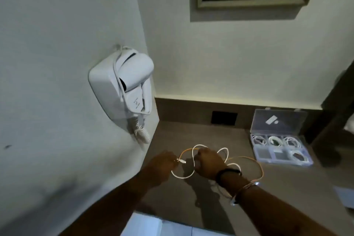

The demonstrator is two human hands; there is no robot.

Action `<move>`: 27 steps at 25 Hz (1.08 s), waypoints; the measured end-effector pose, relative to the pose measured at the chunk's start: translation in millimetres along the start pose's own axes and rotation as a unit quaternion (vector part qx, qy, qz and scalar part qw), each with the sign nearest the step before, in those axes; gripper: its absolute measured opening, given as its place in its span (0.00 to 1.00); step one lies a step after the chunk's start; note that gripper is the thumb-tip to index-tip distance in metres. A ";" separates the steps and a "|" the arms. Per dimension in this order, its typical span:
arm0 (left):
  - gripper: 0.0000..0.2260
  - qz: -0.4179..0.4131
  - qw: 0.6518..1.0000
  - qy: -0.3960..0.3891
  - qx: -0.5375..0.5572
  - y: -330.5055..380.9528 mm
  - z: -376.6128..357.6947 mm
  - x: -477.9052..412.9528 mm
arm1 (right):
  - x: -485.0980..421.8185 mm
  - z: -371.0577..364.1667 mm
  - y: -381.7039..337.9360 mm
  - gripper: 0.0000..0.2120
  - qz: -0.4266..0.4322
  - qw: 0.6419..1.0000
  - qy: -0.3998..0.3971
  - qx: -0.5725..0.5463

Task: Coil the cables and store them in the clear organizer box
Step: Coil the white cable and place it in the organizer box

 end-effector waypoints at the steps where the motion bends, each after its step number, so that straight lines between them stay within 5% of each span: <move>1: 0.05 -0.013 0.999 0.000 -0.032 0.6 -25.5 3.8 | -5.0 -36.1 0.0 0.15 -0.018 0.999 -0.031 -0.005; 4: 0.13 -0.018 0.997 -0.076 -0.030 -2.1 -87.6 5.0 | -25.4 -106.8 -3.9 0.18 -0.039 0.996 -0.060 -0.044; 6: 0.16 -0.060 0.996 -0.054 -0.024 1.5 -104.0 -7.2 | -43.3 -121.8 3.2 0.20 -0.061 0.996 -0.039 -0.047; 9: 0.09 -0.120 0.987 -0.098 -0.040 4.7 -131.3 -15.0 | -61.3 -133.5 18.2 0.15 -0.085 0.995 -0.022 -0.043; 13: 0.04 -0.101 0.977 -0.133 -0.132 -10.3 -143.4 -20.3 | -64.4 -144.6 34.6 0.11 -0.055 0.998 -0.040 0.005; 16: 0.07 -0.030 0.990 -0.131 -0.037 -31.6 -113.3 -38.9 | -66.5 -119.8 32.8 0.14 -0.016 0.999 -0.035 0.006; 19: 0.07 0.115 0.964 -0.102 0.219 -72.4 -59.1 -57.4 | -71.6 -63.7 33.4 0.18 0.007 0.995 0.012 -0.095; 23: 0.09 0.282 0.717 0.026 0.638 -107.8 10.7 -63.1 | -84.4 47.8 36.6 0.05 0.010 0.935 0.148 -0.324; 26: 0.12 0.257 0.453 0.065 0.851 -95.0 57.2 -86.1 | -88.5 124.8 27.1 0.05 0.024 0.891 0.244 -0.383; 27: 0.13 0.233 0.388 0.078 0.888 -91.9 76.5 -95.3 | -86.6 146.1 25.0 0.06 0.022 0.876 0.271 -0.398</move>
Point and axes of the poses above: each hand's wrist, its own x-axis away from the middle knuckle, its own z-axis out of the back of the hand, y = z × x, the point moved 10 cm from there along -x, towards the middle knuckle, and after that the axes turned 8 degrees about -x, right-handed, at the moved point
